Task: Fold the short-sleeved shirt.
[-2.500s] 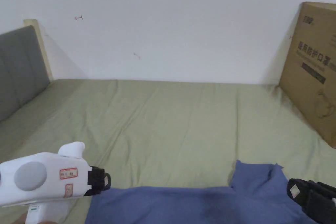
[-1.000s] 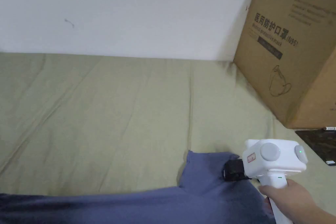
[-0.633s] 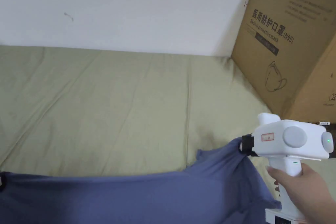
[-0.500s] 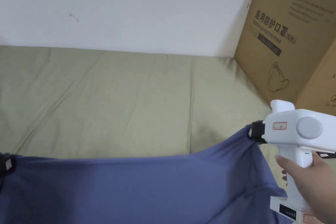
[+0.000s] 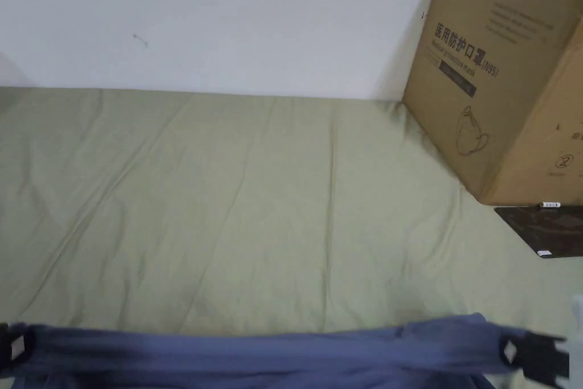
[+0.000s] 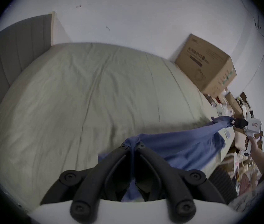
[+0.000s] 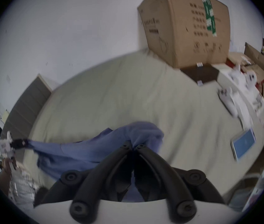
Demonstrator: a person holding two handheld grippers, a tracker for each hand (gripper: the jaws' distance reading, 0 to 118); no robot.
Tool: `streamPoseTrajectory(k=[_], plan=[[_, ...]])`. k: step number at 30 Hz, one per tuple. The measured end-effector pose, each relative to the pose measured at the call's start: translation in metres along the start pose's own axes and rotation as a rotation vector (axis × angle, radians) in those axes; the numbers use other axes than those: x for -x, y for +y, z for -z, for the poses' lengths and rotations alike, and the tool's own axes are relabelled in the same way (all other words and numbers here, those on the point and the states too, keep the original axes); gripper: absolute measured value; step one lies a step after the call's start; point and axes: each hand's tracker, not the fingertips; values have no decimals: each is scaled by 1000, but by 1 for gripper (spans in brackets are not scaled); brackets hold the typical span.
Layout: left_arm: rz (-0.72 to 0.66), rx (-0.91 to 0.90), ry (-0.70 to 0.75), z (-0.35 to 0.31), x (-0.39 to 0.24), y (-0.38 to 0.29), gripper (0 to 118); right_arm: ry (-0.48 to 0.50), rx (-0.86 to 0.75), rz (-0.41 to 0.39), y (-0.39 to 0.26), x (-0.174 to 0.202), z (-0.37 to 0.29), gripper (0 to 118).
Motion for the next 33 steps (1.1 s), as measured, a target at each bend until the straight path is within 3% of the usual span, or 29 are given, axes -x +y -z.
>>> streamPoseTrajectory(k=[2, 4, 5, 6, 7, 8, 9, 10, 11, 15, 17, 19, 22, 23, 25, 26, 27, 28, 29, 33], plan=[[-27, 40, -23, -2, 4, -24, 3, -13, 82, 2, -35, -4, 0, 0], [-55, 53, -29, -1, 7, -41, 4, -9, 92, 69, -53, -20, 11, 0], [-73, 54, -35, -2, 8, -46, 16, 18, 80, 100, -58, -23, 14, 0], [-89, 40, -32, -4, 8, -51, 56, 43, 60, 113, -60, -24, 15, 5], [-99, 10, -47, -9, 8, -54, 98, 47, 12, 102, -60, -21, 12, 22], [-101, -9, -82, -15, 5, -56, 118, 24, -50, 87, -60, -19, 6, 57], [-112, -61, -112, -26, 0, -58, 113, 23, -89, 84, -57, -15, 1, 107], [-99, -106, -114, -33, -9, -56, 113, 63, -109, 100, -52, -12, -4, 117], [-88, -131, -111, -47, -21, -51, 114, 85, -211, 97, -43, -9, -18, 117], [8, -311, -83, -76, -66, -36, 117, 132, -305, 50, -26, 34, -53, 117], [58, -433, -23, -86, -98, -28, 118, 159, -428, -13, -16, 68, -69, 117], [124, -546, 90, -90, -126, -26, 118, 116, -598, -94, -16, 102, -85, 117], [206, -755, 258, -91, -166, -27, 115, 33, -829, -197, -17, 149, -100, 117], [195, -786, 225, -90, -170, -28, 112, 3, -874, -222, -16, 161, -99, 116], [158, -809, 152, -92, -177, -26, 91, -48, -916, -258, -15, 183, -99, 115], [144, -814, 143, -94, -185, -25, 69, -33, -932, -270, -16, 189, -101, 110], [139, -811, 152, -96, -194, -25, 22, -20, -940, -272, -17, 194, -102, 86], [134, -809, 182, -93, -199, -24, 0, -25, -931, -265, -14, 195, -103, 44], [133, -821, 187, -92, -200, -29, 0, -27, -914, -271, -12, 198, -102, 7], [48, -749, 77, -107, -186, -20, 0, 61, -832, -254, -7, 194, -99, 2]])
